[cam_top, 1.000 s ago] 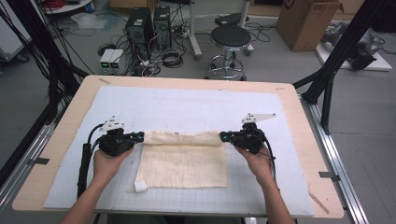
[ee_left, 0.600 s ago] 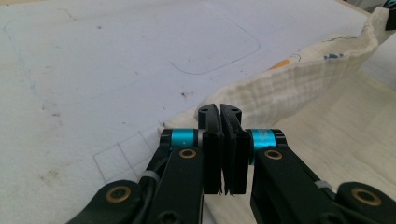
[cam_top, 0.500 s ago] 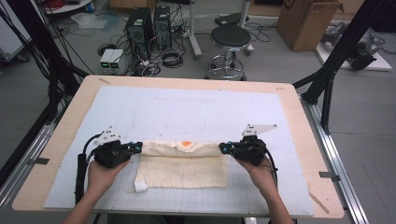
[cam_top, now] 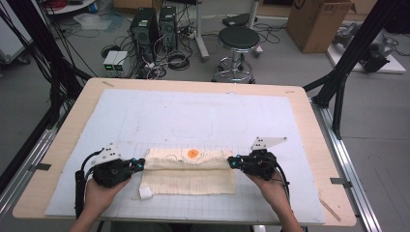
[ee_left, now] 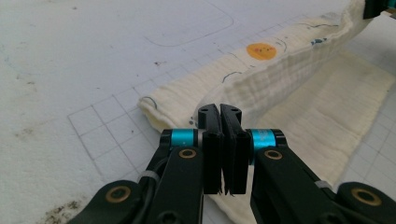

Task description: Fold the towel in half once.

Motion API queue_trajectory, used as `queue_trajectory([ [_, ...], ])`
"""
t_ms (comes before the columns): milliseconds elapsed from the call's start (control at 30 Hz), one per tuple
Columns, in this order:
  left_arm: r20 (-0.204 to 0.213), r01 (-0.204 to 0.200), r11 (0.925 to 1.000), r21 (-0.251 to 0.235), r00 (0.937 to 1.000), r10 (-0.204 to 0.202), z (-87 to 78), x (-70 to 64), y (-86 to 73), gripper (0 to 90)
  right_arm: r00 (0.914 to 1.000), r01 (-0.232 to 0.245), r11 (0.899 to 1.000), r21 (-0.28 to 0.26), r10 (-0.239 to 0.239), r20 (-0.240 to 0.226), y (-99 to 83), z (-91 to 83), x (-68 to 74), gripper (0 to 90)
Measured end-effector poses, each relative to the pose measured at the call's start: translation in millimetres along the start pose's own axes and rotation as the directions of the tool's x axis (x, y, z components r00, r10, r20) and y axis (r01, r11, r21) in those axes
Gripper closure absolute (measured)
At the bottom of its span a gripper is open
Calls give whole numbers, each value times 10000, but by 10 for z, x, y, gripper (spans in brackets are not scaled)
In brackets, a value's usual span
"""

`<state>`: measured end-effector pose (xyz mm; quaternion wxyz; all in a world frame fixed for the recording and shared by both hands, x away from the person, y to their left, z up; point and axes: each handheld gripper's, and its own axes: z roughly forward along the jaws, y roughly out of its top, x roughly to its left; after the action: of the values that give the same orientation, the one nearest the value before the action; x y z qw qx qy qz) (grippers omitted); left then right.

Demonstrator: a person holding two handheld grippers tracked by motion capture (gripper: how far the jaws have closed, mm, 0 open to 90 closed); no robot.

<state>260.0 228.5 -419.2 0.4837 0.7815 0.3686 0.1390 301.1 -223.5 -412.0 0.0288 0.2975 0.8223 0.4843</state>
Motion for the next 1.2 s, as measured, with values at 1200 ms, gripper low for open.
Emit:
queue_trajectory([
  [1200,1225,-515,9924,1113,9918,377,35,-169,-230,769,9972,257,9931,1142,-175,-730,-358,57,277,705],
])
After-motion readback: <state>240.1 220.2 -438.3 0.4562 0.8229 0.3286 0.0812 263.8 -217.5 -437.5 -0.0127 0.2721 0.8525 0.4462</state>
